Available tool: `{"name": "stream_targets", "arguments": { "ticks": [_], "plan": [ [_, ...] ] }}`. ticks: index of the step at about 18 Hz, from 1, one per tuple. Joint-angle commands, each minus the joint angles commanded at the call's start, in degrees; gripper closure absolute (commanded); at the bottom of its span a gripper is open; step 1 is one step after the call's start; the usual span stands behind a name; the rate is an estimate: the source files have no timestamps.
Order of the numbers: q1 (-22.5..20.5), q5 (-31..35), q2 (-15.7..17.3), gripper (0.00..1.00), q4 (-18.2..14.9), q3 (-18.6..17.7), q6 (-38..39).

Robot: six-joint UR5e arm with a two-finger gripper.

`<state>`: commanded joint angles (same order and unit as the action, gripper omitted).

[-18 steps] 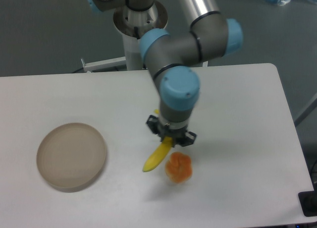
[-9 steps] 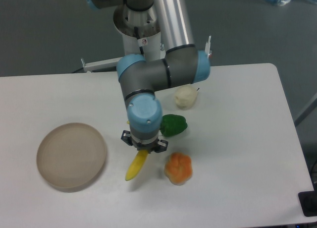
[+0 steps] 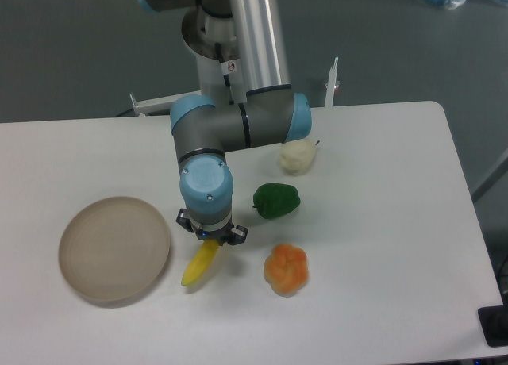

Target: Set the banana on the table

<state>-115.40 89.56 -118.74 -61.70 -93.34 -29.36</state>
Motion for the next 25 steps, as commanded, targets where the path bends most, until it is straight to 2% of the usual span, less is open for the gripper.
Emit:
{"name": "stream_targets", "arguments": {
  "ticks": [3, 5, 6, 15, 22, 25],
  "plan": [
    [-0.52, 0.00, 1.23, 0.00, -0.09, 2.62, -0.26],
    [-5.07, 0.61, 1.93, 0.00, -0.35, 6.22, -0.96],
    [-7.88, 1.22, 2.28, 0.00, -0.96, 7.46, -4.27],
    [-21.43, 1.67, 5.01, 0.00, -1.40, 6.24, -50.05],
    [-29.35, 3.16, 1.94, 0.00, -1.32, 7.29, -68.01],
    [-29.80, 3.16, 0.71, 0.00, -1.06, 7.73, -69.17]
  ]
}}
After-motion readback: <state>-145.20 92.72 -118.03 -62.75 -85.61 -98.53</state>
